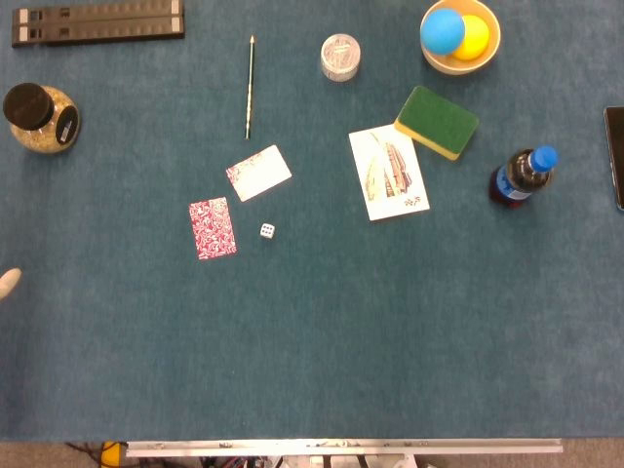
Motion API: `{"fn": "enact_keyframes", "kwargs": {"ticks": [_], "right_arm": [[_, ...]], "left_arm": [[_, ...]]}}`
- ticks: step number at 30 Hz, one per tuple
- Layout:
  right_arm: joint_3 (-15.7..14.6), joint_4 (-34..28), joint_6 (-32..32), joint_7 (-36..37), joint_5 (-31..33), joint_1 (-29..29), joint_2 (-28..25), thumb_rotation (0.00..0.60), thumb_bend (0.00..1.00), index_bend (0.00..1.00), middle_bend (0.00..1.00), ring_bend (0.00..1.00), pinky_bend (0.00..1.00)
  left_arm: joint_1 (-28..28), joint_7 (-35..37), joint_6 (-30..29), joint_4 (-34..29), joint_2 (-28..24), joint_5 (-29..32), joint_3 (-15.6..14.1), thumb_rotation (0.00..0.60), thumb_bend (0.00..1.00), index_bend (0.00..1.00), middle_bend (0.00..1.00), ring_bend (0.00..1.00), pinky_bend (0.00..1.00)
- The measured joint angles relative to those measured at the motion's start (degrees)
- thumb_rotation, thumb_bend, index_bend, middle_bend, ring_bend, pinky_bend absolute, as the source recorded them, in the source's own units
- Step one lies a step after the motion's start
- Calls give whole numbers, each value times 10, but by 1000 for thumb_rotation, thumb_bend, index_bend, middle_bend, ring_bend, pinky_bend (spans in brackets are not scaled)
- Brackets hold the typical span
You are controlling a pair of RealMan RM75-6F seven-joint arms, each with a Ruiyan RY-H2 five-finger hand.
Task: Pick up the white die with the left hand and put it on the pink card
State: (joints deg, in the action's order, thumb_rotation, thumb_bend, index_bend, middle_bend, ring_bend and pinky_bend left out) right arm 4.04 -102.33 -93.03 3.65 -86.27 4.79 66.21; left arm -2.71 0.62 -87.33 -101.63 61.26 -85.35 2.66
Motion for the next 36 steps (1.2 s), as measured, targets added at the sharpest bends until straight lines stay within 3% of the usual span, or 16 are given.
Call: {"fn": "enact_keyframes", "kwargs": {"ticks": [12, 18, 26, 32, 34, 36], "right_arm": [[-1, -6, -2, -1, -5, -1, -4, 600, 288, 320, 215, 105, 183], [-2, -8, -3, -2, -6, 0, -5, 600, 288, 320, 215, 105, 183], [-2, -9, 0, -6, -7, -2, -4, 600, 288, 320, 215, 105, 183], [-2, -7, -1, -8, 1, 0, -5, 600, 288, 320, 215, 105, 183], [0, -5, 0, -9, 5, 0, -5, 600, 289, 320, 215, 105, 183], [1, -4, 2, -10, 8, 0, -4, 600, 288, 320, 215, 105, 183]], "left_arm": [[-9, 16, 12, 1, -8, -7, 1, 600, 36, 289, 133, 0, 0], [-26, 56, 41, -2, -23, -18, 0, 600, 36, 359, 133, 0, 0], [-79, 138, 121, -13, -50, -59, -11, 600, 36, 389, 130, 0, 0], [-134, 160, 200, -15, -58, -82, -18, 600, 36, 390, 87, 0, 0], [-152, 160, 231, -17, -58, -84, -21, 571, 36, 390, 62, 0, 0], [-168, 160, 259, -19, -56, -83, -23, 463, 36, 390, 32, 0, 0]]}}
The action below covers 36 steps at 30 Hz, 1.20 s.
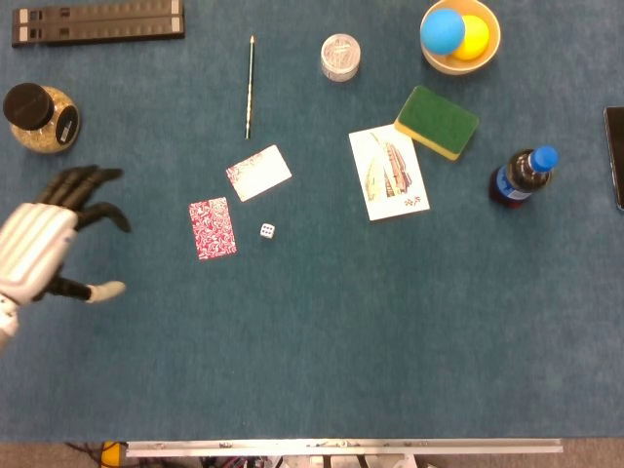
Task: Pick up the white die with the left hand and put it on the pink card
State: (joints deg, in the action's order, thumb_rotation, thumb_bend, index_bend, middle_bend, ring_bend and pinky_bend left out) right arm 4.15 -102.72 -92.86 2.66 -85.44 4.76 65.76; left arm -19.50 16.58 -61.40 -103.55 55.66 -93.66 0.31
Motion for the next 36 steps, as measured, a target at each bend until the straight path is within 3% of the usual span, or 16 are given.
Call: {"fn": "enact_keyframes", "kwargs": {"ticks": [2, 5, 11, 19, 29, 36], "right_arm": [[1, 2, 3, -1, 3, -1, 1, 600, 288, 320, 215, 105, 183], [2, 5, 8, -1, 8, -4, 3, 600, 288, 320, 215, 105, 183], [6, 13, 19, -1, 18, -9, 7, 600, 288, 320, 215, 105, 183], [8, 21, 25, 4, 25, -12, 10, 600, 288, 320, 215, 105, 183], [8, 27, 24, 13, 29, -9, 7, 600, 288, 320, 215, 105, 183], [7, 29, 25, 18, 28, -9, 8, 600, 289, 320, 215, 105, 183]], "left_arm": [[-19, -3, 34, -3, 4, 5, -2, 347, 36, 387, 7, 0, 0], [-45, -18, 77, -5, 18, 18, -4, 250, 36, 379, 0, 0, 0], [-73, -68, 117, -6, 60, 45, -9, 144, 33, 329, 0, 0, 0], [-97, -140, 143, 3, 116, 90, -6, 74, 25, 208, 0, 0, 0], [-116, -220, 165, 43, 177, 173, -3, 17, 25, 207, 0, 0, 0], [-131, -269, 166, 64, 222, 232, 3, 8, 25, 209, 0, 0, 0]]}}
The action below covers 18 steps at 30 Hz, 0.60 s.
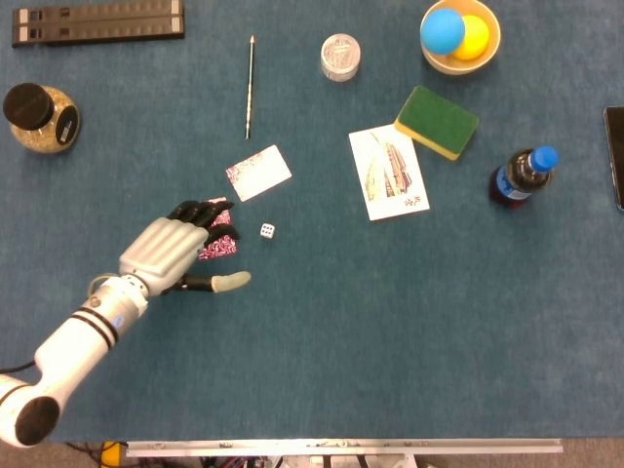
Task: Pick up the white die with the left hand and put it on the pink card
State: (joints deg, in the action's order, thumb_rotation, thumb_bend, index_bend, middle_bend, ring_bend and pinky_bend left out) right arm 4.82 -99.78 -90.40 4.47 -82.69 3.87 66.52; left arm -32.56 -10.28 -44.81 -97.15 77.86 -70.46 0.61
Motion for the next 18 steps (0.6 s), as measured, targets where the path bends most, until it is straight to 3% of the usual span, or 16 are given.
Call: {"fn": "enact_keyframes", "kwargs": {"ticks": [18], "right_arm": [[-2, 5, -13, 17, -2, 11, -7, 600, 288, 320, 215, 105, 183]], "left_arm": [[-26, -44, -12, 8, 56, 53, -1, 4, 25, 212, 0, 0, 0]]}}
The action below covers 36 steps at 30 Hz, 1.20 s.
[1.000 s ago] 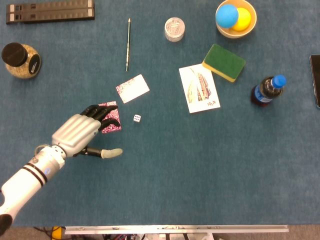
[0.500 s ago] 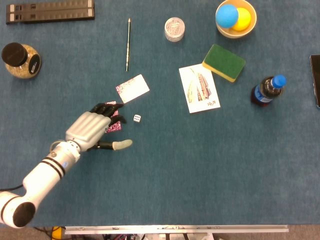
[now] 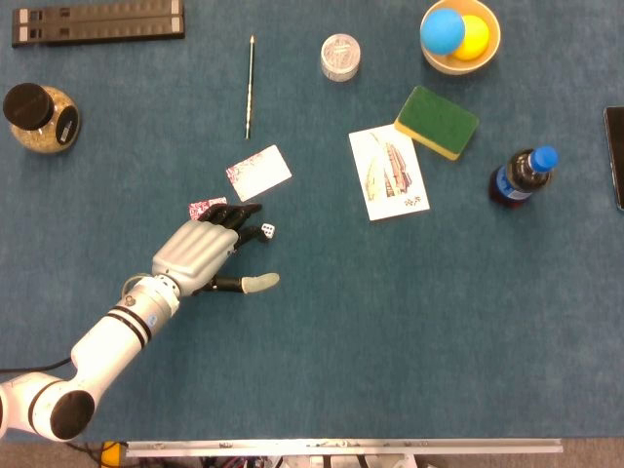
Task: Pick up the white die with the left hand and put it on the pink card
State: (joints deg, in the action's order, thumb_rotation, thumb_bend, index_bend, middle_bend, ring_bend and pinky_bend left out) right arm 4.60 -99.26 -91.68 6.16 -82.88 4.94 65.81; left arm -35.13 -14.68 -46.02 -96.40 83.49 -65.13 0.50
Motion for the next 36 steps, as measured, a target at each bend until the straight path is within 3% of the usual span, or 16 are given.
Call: {"fn": "enact_keyframes", "kwargs": {"ticks": [36], "right_arm": [[2, 16, -13, 27, 3, 14, -2, 600, 288, 320, 215, 105, 183]], "left_arm": [[-30, -22, -14, 26, 35, 37, 11, 5, 25, 215, 0, 0, 0]]}}
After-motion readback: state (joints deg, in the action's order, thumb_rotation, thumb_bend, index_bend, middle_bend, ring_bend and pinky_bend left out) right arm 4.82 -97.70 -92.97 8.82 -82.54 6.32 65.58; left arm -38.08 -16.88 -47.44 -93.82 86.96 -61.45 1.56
